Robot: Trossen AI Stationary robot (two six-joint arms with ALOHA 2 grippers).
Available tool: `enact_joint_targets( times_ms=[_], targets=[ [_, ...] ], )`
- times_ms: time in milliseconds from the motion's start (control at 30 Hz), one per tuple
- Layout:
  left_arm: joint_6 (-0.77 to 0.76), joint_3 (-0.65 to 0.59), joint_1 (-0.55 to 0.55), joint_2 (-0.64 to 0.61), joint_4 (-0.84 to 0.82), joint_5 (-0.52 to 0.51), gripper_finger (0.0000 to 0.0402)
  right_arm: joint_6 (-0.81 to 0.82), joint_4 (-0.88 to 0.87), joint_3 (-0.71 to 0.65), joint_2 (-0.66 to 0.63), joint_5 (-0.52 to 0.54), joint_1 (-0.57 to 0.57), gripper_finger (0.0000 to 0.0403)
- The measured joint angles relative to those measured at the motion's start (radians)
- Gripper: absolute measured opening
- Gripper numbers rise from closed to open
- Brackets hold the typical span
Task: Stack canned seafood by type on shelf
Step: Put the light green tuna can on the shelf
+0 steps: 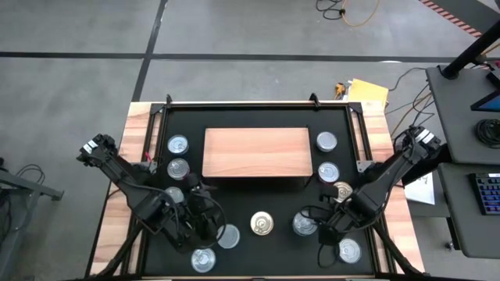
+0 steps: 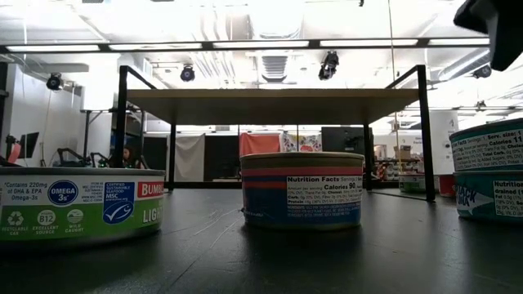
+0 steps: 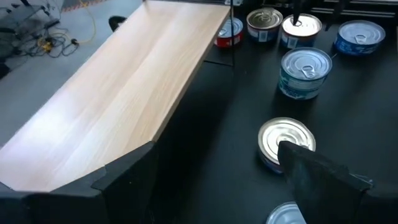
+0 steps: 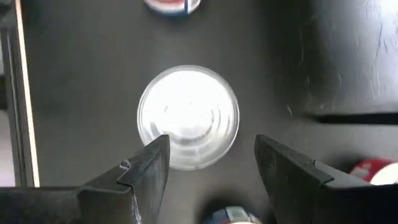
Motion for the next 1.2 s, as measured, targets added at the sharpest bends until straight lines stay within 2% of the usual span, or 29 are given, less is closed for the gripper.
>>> enact_joint_targets(
  times_ms=[233,433,733,1033,1200],
  targets=[
    [0.0,0.0,-0.004,0.0,-0.009,-0.013,0.0315,0.053,0.158,-0.177,-0.068,0.08,0.019,0.0226],
    [0.0,0.0,-0.004,0.0,-0.021,-0.03,0.0315,0.138,0.199,-0.266,-0.087,0.119,0.044,0.0226],
    [0.018,0.0,-0.003,0.0,-0.021,-0.054,0.0315,0.199,0.265,-0.275,-0.081,0.132,0.043,0.0229],
    [0.023,0.0,-0.003,0.0,-0.021,-0.055,0.0315,0.139,0.263,-0.275,-0.08,0.133,0.043,0.0283],
    [0.023,0.0,-0.003,0.0,-0.021,-0.055,0.0315,0.137,0.266,-0.278,-0.08,0.141,0.043,0.0286]
  ],
)
